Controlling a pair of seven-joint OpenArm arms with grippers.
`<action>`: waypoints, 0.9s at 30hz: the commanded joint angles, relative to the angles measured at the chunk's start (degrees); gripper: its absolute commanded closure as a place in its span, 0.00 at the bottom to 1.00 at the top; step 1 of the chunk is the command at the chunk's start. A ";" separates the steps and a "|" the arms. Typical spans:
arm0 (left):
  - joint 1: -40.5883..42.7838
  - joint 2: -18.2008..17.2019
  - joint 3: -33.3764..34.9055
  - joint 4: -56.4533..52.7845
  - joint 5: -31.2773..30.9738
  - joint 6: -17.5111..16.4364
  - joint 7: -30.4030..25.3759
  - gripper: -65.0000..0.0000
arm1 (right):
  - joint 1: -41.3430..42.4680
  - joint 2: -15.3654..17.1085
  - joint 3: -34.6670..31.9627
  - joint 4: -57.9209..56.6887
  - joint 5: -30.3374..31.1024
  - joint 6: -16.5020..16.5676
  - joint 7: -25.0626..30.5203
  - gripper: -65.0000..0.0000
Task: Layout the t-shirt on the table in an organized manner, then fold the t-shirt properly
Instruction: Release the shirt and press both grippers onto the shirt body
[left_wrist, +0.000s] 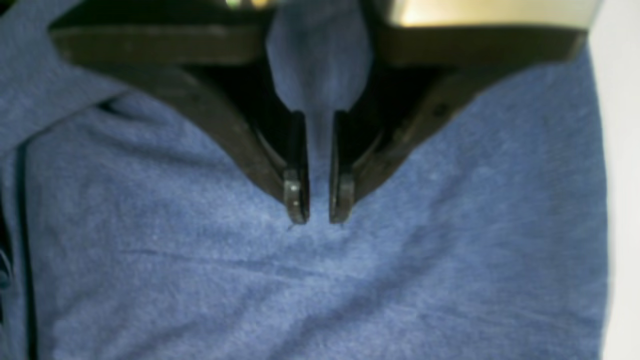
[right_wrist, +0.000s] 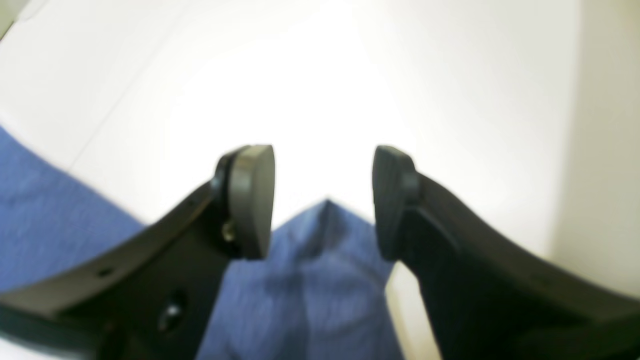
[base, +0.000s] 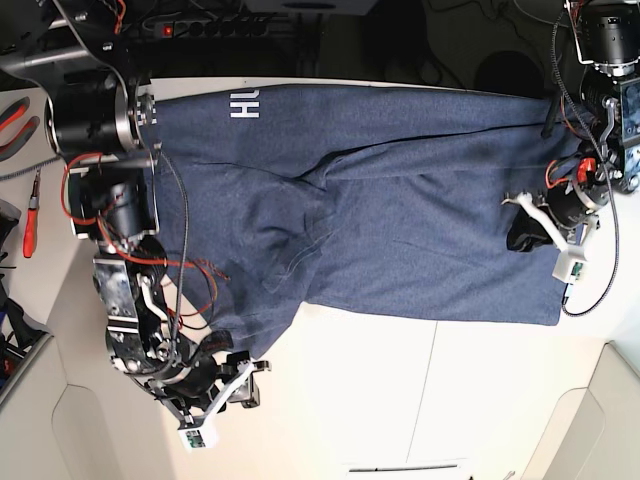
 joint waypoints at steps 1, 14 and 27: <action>-1.31 -1.09 -0.28 -0.09 -0.70 0.02 -1.36 0.83 | 3.78 -0.81 0.07 -2.62 -0.74 -0.66 1.29 0.53; -3.34 -1.11 -0.28 -2.86 -0.72 -0.02 -1.33 0.69 | 8.48 -3.06 0.07 -25.38 -11.19 -14.51 1.29 0.49; -3.37 -1.11 -0.28 -2.89 -0.70 -0.02 -1.77 0.69 | 8.46 -2.67 0.07 -25.33 -14.51 -18.36 2.99 0.49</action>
